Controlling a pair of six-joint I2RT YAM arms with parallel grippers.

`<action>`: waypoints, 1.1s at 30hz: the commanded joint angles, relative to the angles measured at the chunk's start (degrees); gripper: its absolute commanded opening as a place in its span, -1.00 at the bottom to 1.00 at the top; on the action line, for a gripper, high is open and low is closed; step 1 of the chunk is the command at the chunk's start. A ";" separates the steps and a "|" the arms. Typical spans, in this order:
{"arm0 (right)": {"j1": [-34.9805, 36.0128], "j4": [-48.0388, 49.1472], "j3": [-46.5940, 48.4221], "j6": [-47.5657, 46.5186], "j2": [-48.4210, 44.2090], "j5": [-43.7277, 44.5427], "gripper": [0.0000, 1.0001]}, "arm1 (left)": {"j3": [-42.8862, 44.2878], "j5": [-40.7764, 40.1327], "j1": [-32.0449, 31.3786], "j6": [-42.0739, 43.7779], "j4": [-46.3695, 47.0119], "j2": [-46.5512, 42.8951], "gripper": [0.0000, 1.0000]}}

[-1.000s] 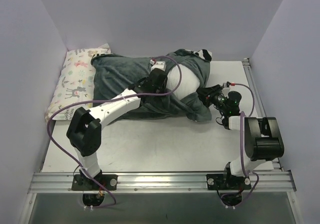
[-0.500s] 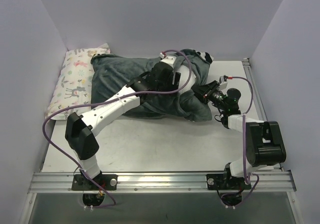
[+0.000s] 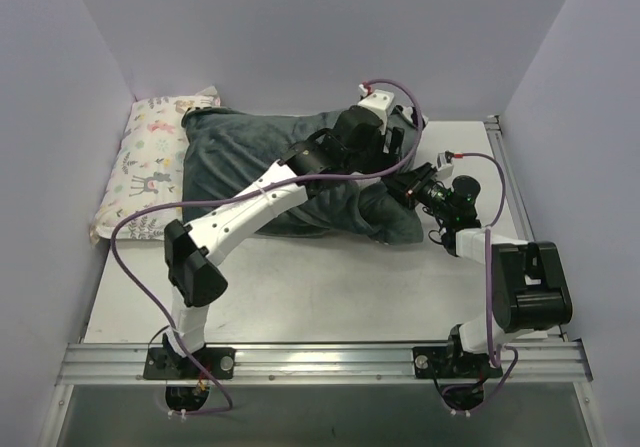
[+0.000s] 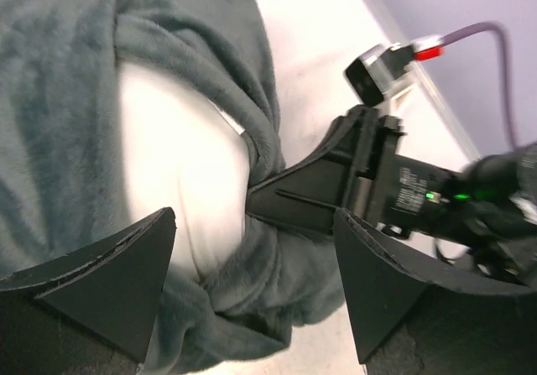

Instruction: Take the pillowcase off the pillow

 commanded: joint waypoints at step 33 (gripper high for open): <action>6.10 -67.99 5.81 -40.06 -27.10 20.61 -0.77 | 17.84 -5.02 10.16 -9.62 -7.49 13.56 -1.00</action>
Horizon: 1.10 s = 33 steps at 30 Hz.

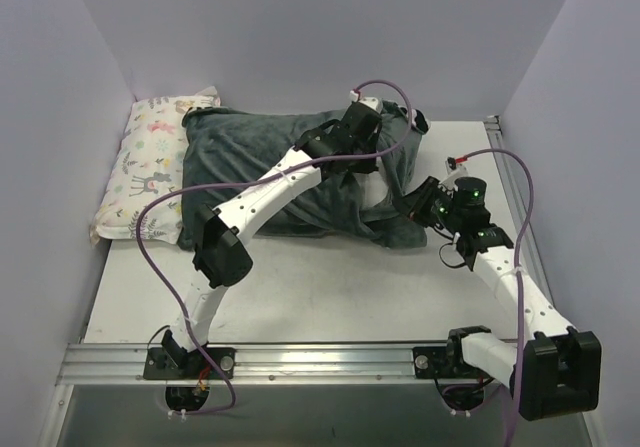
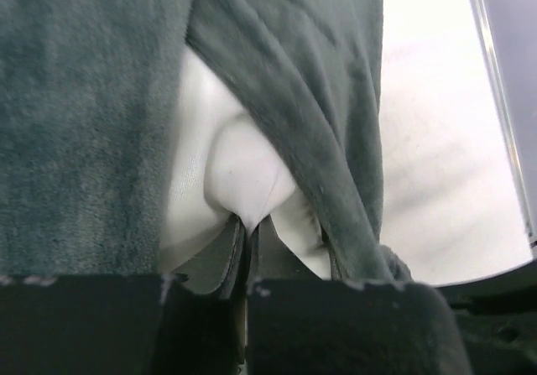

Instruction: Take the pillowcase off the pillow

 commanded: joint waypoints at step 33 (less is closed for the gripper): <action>5.01 -18.23 10.06 -10.32 3.94 18.75 0.15 | -53.14 11.49 8.70 -7.27 23.72 -43.42 -1.00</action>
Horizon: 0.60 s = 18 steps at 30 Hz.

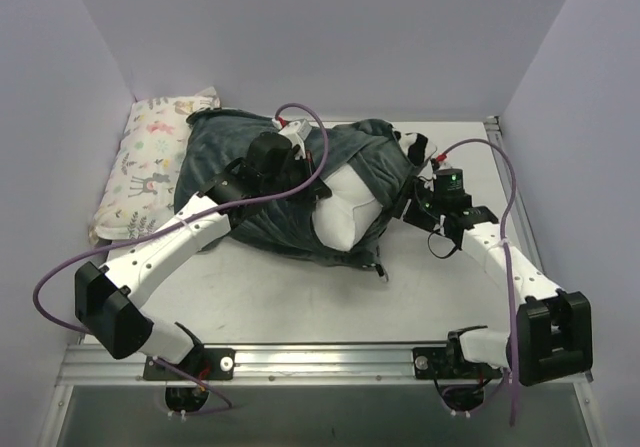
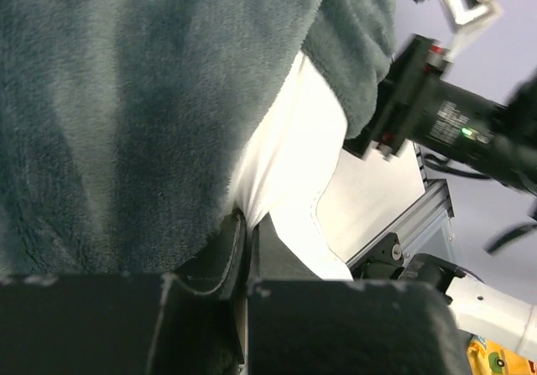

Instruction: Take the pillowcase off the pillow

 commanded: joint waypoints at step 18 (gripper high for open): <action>22.48 -13.28 14.82 -14.07 -5.23 34.05 0.64 | -8.05 -6.78 -4.81 -3.00 10.85 -4.33 -1.00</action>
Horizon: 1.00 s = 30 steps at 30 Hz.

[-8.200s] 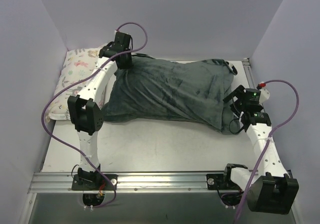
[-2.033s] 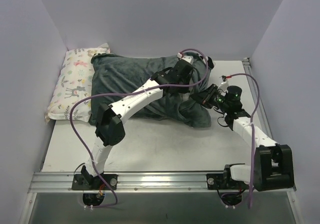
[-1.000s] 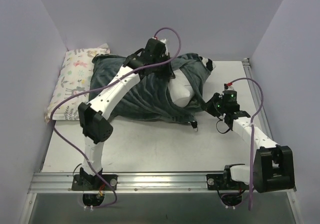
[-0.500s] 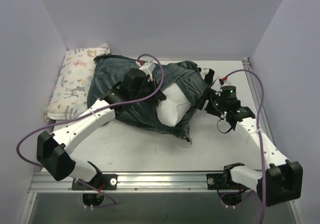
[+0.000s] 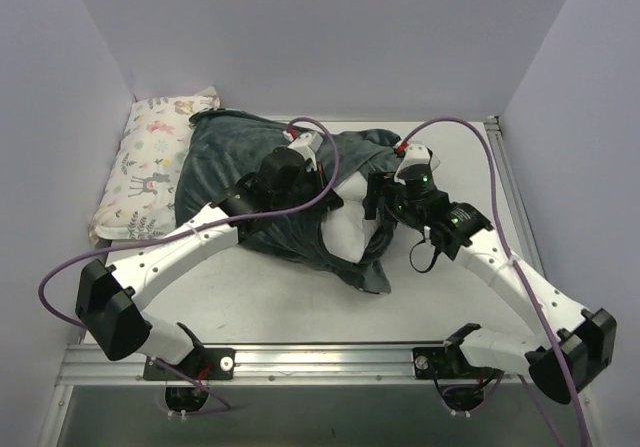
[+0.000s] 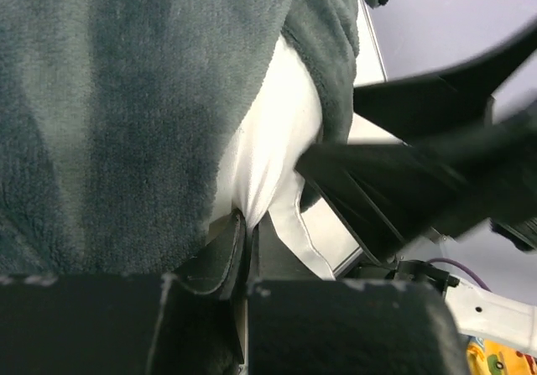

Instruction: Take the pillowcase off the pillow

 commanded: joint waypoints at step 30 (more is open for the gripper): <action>-29.81 17.38 16.54 12.77 34.57 -36.11 -0.87 | -25.31 -4.85 -11.47 -3.67 -8.18 -35.20 -1.00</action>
